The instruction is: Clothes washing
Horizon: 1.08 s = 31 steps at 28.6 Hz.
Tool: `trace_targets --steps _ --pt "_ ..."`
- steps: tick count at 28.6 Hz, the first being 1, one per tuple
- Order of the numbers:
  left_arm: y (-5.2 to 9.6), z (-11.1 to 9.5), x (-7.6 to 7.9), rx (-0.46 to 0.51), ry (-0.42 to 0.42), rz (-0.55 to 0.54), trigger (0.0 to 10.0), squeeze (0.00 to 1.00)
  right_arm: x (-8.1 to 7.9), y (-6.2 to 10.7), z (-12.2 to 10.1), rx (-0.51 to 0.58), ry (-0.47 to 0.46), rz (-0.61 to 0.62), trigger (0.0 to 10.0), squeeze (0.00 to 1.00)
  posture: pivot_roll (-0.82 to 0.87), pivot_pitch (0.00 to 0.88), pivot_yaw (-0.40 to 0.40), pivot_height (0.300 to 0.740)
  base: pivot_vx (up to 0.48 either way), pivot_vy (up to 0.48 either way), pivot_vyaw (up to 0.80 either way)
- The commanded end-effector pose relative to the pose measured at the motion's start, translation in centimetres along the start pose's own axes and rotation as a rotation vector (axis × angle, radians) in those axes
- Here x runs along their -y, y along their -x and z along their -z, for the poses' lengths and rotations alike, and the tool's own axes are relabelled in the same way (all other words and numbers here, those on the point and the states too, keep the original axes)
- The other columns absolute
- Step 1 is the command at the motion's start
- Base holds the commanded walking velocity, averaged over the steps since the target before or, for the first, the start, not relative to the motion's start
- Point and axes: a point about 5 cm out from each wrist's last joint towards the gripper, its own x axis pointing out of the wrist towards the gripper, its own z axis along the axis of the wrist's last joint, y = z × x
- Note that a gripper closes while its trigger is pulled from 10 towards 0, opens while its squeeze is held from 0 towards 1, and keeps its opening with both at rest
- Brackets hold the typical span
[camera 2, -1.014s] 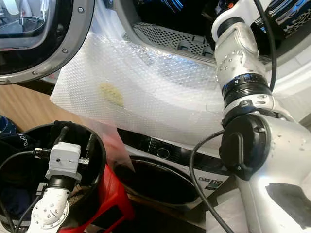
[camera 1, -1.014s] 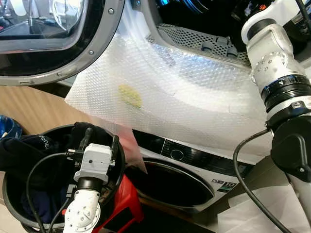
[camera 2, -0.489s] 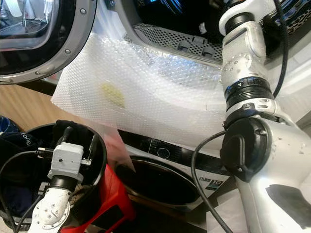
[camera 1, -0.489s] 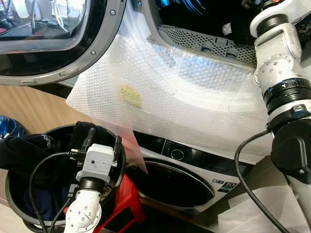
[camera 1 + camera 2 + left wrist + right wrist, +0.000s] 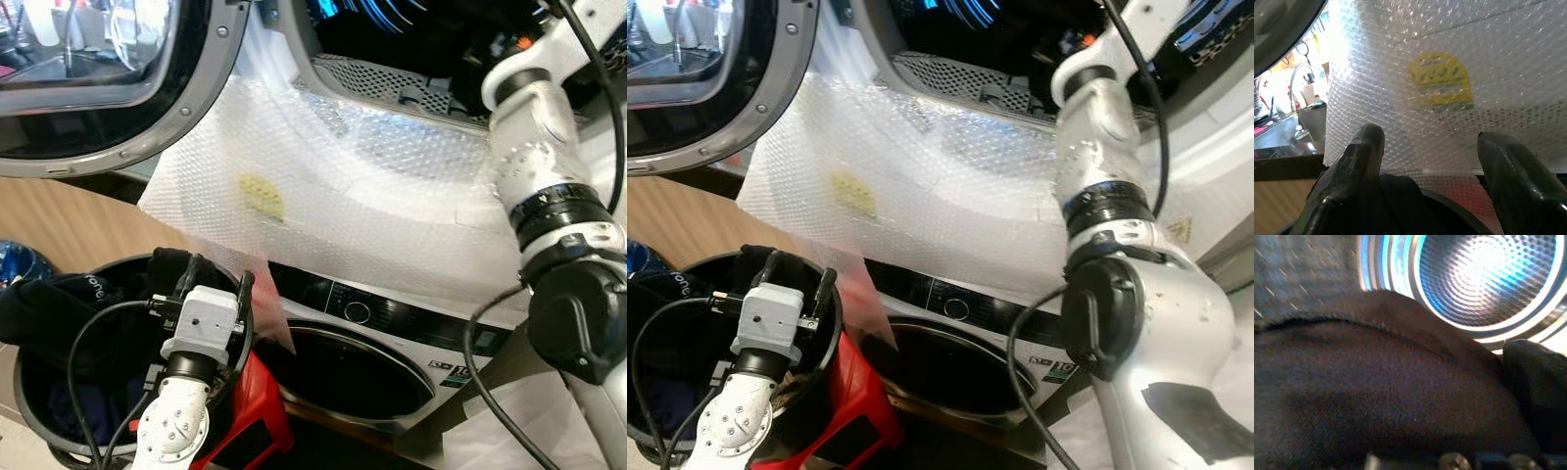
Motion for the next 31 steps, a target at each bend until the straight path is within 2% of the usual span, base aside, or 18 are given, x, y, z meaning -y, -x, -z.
trace_targets --steps 1,4,5,8,10,12,15,17,19,22,24,28,29,30,31 --pt "0.4 -0.3 0.1 -0.003 -0.008 0.010 10.0 0.00 -1.1 -0.6 -2.1 0.041 0.018 0.022 10.0 0.00 0.08 0.141 -0.085 0.740 0.000 0.000 0.00" --pt "0.8 -0.4 0.1 -0.008 -0.011 0.006 10.0 0.00 -1.9 -0.9 -2.4 0.025 0.119 0.050 10.0 0.00 0.11 0.159 -0.101 0.740 0.000 0.000 0.00" --pt "0.9 -0.4 0.1 -0.011 -0.013 0.006 10.0 0.00 -1.8 -0.9 -2.4 0.021 0.110 0.061 10.0 0.00 0.12 0.166 -0.107 0.740 0.000 0.000 0.00" --pt "1.3 -0.6 0.1 -0.017 -0.017 0.000 10.0 0.00 -1.2 -0.8 -2.2 0.001 0.149 0.114 10.0 0.00 0.14 0.187 -0.118 0.740 0.000 0.000 0.00" --pt "2.2 -0.8 0.2 -0.031 -0.019 -0.004 10.0 0.00 -0.6 -0.7 -1.9 -0.020 0.222 0.150 10.0 0.00 0.16 0.213 -0.127 0.740 0.000 0.000 0.00" --pt "2.6 -0.9 0.2 -0.046 -0.018 -0.005 10.0 0.00 -0.3 -0.6 -1.4 -0.051 0.236 0.158 10.0 0.00 0.17 0.234 -0.130 0.740 0.000 0.000 0.00" --pt "4.4 -1.4 0.5 -0.083 -0.009 0.005 10.0 0.00 0.5 -0.2 -0.3 -0.096 0.284 0.174 10.0 0.00 0.18 0.292 -0.136 0.740 0.000 0.000 0.00" --pt "4.8 -1.4 0.6 -0.101 -0.005 0.004 10.0 0.00 0.6 -0.2 -0.4 -0.080 0.206 0.163 10.0 0.00 0.19 0.302 -0.137 0.740 0.000 0.000 0.00" --pt "4.8 -1.4 0.6 -0.103 -0.006 0.005 10.0 0.00 0.5 -0.3 -0.5 -0.070 0.186 0.156 10.0 0.00 0.19 0.302 -0.137 0.740 0.000 0.000 0.00" --pt "5.1 -2.0 0.0 -0.111 -0.015 -0.024 10.0 0.00 -0.2 -0.7 -2.5 0.021 0.075 0.122 10.0 0.00 0.21 0.312 -0.135 0.740 0.000 0.000 0.00" --pt "5.3 -2.0 0.0 -0.115 -0.014 -0.025 10.0 0.00 -0.3 -0.7 -2.8 0.030 0.070 0.116 10.0 0.00 0.21 0.312 -0.135 0.740 0.000 0.000 0.00" --pt "5.5 -2.0 0.3 -0.129 -0.011 -0.016 10.0 0.00 0.3 -0.7 -3.1 0.030 0.123 0.135 10.0 0.00 0.20 0.313 -0.132 0.740 0.000 0.000 0.00" --pt "5.4 -2.0 0.2 -0.131 -0.011 -0.016 10.0 0.00 1.1 -0.5 -2.8 0.011 0.160 0.170 10.0 0.00 0.20 0.309 -0.129 0.740 0.000 0.000 0.00" --pt "5.4 -2.0 0.2 -0.131 -0.011 -0.016 10.0 0.00 1.1 -0.5 -2.8 0.011 0.160 0.170 10.0 0.00 0.20 0.309 -0.129 0.740 0.000 0.000 0.00" --pt "5.3 -2.0 0.1 -0.133 -0.011 -0.016 10.0 0.00 2.2 -0.2 -2.3 -0.011 0.195 0.212 10.0 0.00 0.20 0.311 -0.123 0.740 0.000 0.000 0.00"
